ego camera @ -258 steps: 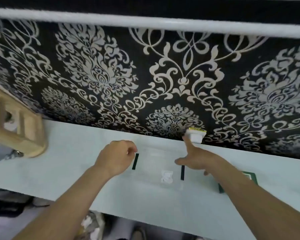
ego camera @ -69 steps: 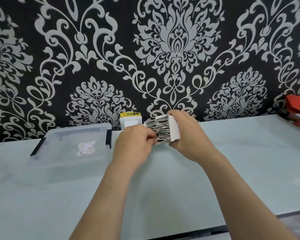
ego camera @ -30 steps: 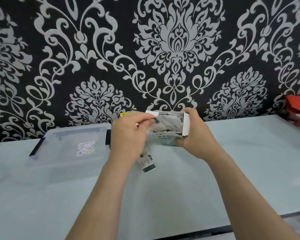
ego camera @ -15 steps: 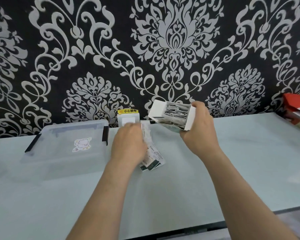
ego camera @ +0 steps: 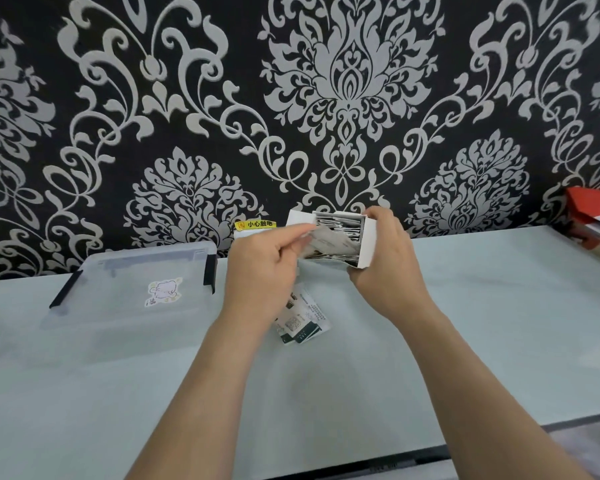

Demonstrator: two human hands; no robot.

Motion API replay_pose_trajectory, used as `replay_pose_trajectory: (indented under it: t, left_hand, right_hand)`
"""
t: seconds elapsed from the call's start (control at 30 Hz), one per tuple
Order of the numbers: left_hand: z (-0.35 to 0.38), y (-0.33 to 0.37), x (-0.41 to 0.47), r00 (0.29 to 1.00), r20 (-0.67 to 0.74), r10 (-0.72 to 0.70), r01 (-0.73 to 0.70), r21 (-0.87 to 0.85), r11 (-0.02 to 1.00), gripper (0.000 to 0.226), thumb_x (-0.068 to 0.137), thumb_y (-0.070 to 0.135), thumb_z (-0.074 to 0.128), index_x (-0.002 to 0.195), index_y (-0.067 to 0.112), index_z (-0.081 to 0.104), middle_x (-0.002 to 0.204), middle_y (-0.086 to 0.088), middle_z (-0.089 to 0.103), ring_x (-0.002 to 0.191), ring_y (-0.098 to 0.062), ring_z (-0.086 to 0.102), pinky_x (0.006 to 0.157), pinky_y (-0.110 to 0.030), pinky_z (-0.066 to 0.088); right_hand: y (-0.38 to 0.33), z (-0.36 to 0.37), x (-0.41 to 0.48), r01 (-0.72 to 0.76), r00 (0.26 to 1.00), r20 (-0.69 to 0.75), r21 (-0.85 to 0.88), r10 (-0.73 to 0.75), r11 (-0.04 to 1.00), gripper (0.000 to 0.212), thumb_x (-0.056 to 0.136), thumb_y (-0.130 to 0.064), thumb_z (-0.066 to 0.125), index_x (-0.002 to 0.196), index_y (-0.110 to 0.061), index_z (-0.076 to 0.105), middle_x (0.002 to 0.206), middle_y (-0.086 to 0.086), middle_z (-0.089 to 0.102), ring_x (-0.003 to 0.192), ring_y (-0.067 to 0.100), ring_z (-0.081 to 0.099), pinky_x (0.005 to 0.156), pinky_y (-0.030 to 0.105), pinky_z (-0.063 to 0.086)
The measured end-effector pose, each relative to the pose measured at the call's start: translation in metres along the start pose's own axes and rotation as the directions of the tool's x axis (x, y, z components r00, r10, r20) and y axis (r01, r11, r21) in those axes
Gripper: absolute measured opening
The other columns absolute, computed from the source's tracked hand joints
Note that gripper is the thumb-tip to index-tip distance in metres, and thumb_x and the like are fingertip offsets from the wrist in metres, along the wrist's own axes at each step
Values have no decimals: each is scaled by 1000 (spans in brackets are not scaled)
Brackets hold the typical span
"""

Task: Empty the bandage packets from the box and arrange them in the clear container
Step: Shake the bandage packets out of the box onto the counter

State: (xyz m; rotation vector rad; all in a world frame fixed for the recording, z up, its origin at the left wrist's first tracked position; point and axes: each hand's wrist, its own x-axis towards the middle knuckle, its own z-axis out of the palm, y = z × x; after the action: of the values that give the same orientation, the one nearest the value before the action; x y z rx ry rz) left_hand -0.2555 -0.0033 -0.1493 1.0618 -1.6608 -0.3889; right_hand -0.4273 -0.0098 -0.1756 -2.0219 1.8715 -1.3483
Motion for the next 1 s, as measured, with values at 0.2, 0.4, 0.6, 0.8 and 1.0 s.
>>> replay_pose_trajectory:
  t: [0.2,0.4,0.6,0.8,1.0]
  left_hand:
    - [-19,12,9,987,-147,-70,56,-98,994,35,92,9,61,84,43,66,70,30,65,65,3,60,62,-24,52]
    - [-12,2,7,863,142,-484,479,73,875,17,94,17,59,80,24,66,85,1,71,81,-17,69,75,-43,59]
    - [24,-21,2,867,242,-436,121,745,656,36,98,37,44,127,21,56,125,-1,59,117,-24,48,82,-38,45]
    - [46,-55,5,674,522,-523,-39,732,680,57,101,48,23,150,18,24,161,-6,17,147,-23,14,116,-47,23]
    - [35,-48,1,761,491,-425,40,618,785,36,101,34,34,117,17,62,113,-1,65,101,-21,59,82,-32,46]
  right_hand:
    - [15,-11,1,-98,995,-5,-11,98,995,71,68,3,74,126,-18,40,118,2,50,106,24,46,85,28,35]
    - [33,-33,0,-187,981,-63,-87,182,979,71,69,1,75,128,-15,40,121,8,50,108,30,45,87,31,35]
    - [37,-39,2,-186,983,-7,-76,186,980,70,68,1,75,126,-18,40,115,4,48,105,29,45,83,31,36]
    - [37,-40,3,-108,993,39,-117,114,987,67,69,1,72,125,-18,40,116,1,47,104,24,42,83,27,32]
    - [31,-37,1,-107,990,77,-141,119,984,69,70,1,71,127,-18,39,121,1,47,106,23,41,82,25,29]
